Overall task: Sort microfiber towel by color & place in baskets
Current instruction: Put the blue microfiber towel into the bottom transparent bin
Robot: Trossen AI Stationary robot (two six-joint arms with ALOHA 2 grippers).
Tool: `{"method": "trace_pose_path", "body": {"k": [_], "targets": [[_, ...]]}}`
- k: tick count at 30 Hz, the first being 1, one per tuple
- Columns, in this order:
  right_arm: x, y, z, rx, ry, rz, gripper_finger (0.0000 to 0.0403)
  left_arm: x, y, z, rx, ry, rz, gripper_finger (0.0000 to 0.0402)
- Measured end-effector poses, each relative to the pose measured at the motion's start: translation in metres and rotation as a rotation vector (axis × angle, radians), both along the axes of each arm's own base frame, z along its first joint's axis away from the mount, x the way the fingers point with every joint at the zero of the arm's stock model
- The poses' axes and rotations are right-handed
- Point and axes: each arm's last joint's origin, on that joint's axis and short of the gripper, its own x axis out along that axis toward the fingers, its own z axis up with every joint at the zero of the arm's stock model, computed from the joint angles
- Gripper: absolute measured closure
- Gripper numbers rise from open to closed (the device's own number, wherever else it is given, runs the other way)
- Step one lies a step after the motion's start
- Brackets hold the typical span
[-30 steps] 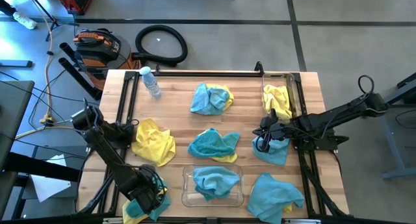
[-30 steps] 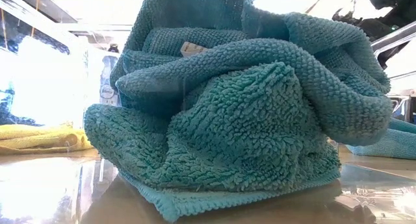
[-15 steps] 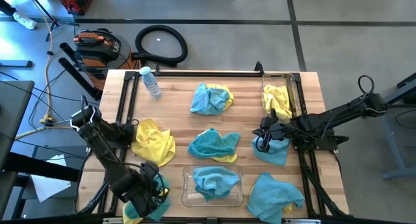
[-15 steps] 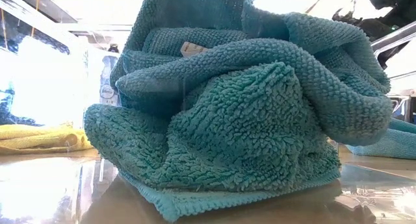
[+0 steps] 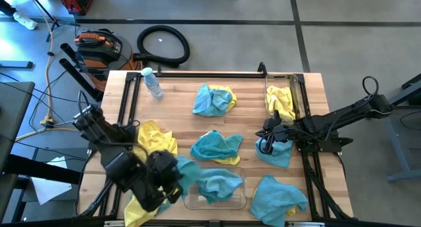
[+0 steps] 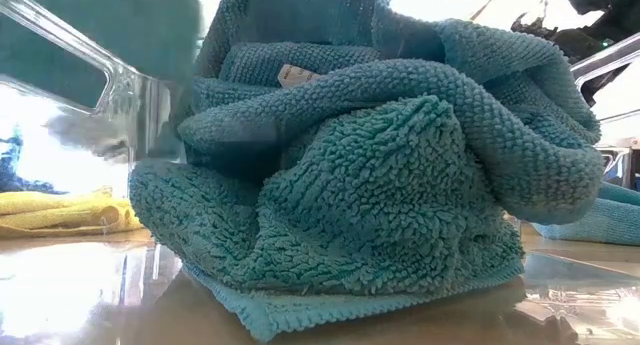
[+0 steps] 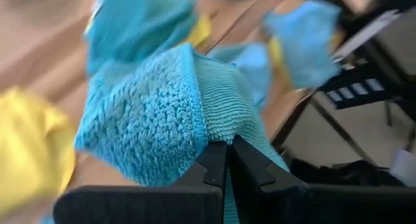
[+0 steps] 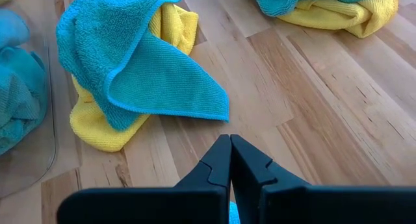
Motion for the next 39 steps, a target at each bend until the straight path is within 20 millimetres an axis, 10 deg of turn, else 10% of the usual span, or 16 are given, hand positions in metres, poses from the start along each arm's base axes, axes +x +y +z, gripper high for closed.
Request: {"method": "trace_pose_path", "body": {"k": [17,29,39], "targets": [[-0.001,0.0,-0.001,-0.007,0.019,0.002,0.0402,0.042,0.011,0.025,-0.012,-0.211,-0.237,0.0401],[-0.001,0.0,-0.001,-0.008,0.022,0.002,0.0402,0.037,0.017,-0.004,-0.131,0.11,-0.158,0.0401],[-0.001,0.0,-0.002,-0.006,0.022,0.0,0.0402,0.094,0.018,-0.074,-0.082,0.349,-0.305,0.0401]]}}
